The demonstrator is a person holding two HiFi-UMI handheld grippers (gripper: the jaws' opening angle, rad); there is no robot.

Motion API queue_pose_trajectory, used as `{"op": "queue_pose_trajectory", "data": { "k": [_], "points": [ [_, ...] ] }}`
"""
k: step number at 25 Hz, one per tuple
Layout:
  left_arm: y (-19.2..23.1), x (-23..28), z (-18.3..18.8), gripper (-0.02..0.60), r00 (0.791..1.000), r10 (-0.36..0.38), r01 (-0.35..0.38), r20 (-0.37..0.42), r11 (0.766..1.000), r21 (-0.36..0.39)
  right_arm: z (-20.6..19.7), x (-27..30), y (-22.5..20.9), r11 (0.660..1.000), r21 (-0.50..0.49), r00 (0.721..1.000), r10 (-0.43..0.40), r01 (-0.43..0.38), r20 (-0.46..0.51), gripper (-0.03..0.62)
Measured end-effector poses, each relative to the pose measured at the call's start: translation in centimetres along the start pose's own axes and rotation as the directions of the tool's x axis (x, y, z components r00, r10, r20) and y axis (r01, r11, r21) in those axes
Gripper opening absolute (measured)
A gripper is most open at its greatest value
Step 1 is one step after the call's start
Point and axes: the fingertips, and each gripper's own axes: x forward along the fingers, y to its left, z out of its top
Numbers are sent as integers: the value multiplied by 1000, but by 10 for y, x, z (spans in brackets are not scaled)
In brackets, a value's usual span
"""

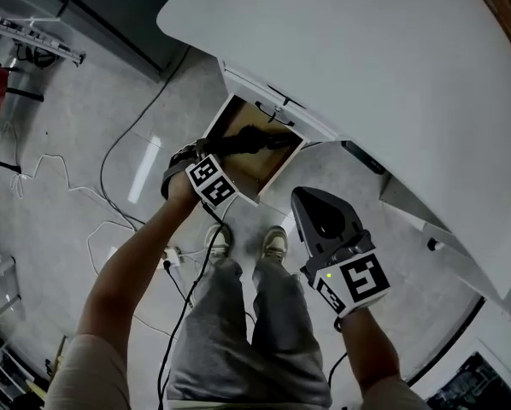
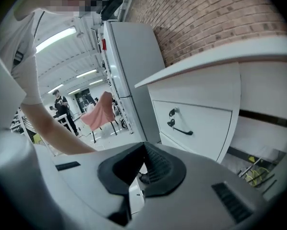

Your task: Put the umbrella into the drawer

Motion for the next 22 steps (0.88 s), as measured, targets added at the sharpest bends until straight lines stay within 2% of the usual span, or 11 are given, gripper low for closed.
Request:
{"op": "queue_pose_trajectory", "data": {
  "k": [4,9,12,16,18,22],
  "points": [
    [12,-79,17,248,994,38,-31,107,998,-61,44,-27,10,1000,-14,1000,-17,17,1,6],
    [10,-180,48,240,965,-13,69,261,976,-205,102,-58,29,999,-44,1000,-20,21,8,7],
    [14,-241,68,162,942,8,82,335,964,-254,139,-75,41,998,-60,1000,-25,26,17,6],
    [24,-324,88,131,908,22,121,419,942,-312,189,-97,60,997,-72,998,-32,35,46,6],
    [39,-367,99,71,886,72,95,458,939,-331,215,-110,66,996,-80,997,-43,48,68,7],
    [67,-450,117,41,832,164,52,529,928,-369,260,-136,82,991,-112,992,-57,69,114,7]
  ]
}}
